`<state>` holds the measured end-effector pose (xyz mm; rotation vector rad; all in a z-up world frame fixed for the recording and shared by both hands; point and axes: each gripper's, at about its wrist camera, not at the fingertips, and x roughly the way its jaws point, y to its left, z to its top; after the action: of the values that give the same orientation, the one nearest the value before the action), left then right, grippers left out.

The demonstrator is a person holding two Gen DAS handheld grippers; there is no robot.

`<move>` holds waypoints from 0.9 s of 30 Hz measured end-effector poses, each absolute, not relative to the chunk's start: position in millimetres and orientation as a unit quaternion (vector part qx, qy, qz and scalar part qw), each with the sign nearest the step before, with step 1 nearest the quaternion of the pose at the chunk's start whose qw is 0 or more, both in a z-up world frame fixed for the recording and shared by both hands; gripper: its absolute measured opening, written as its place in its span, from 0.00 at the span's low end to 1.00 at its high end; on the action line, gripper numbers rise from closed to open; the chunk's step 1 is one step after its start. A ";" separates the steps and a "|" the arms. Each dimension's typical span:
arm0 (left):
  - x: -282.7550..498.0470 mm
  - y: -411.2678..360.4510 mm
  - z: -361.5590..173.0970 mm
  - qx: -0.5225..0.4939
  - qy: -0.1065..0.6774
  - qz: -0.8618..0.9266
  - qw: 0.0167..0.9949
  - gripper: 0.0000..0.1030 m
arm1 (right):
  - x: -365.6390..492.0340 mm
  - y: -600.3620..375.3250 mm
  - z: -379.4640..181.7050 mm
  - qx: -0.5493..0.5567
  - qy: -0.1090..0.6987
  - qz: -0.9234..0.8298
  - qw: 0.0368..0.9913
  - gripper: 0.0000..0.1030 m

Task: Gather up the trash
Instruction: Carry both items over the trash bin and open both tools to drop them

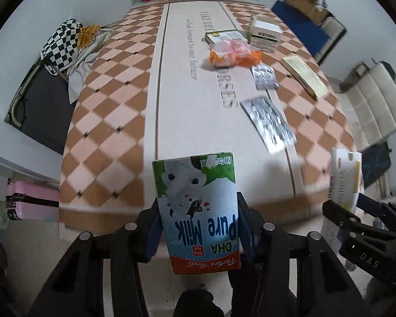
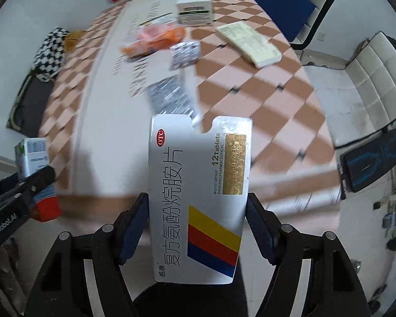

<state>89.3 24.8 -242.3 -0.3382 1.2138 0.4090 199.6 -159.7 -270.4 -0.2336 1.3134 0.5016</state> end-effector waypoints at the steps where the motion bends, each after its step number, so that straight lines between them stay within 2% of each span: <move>1: 74.7 23.5 -242.4 -0.156 0.564 0.184 0.790 0.45 | 179.9 -162.3 -268.9 -0.102 0.606 0.230 0.755 0.72; 5: 19.9 16.7 -262.7 -0.158 0.582 0.164 0.781 0.45 | 113.4 -175.7 -282.5 -0.090 0.631 0.228 0.736 0.72; 9: -20.9 10.1 -305.8 -0.181 0.614 0.148 0.754 0.45 | 62.5 -183.5 -326.8 -0.092 0.661 0.218 0.712 0.72; 16: -48.0 8.5 -436.2 -0.242 0.670 0.129 0.690 0.45 | 38.0 -193.8 -458.0 -0.076 0.713 0.183 0.673 0.72; 22: -28.0 21.3 -561.6 -0.286 0.689 0.112 0.656 0.45 | 49.0 -192.4 -575.7 -0.044 0.736 0.173 0.653 0.72; 27: -3.2 28.0 -637.0 -0.301 0.698 0.100 0.642 0.47 | 71.1 -184.1 -664.7 -0.035 0.743 0.171 0.647 0.72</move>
<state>-3.2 28.0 -637.0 -0.6854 1.5911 0.2283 71.1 -184.1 -664.7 -0.0800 1.6893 0.3887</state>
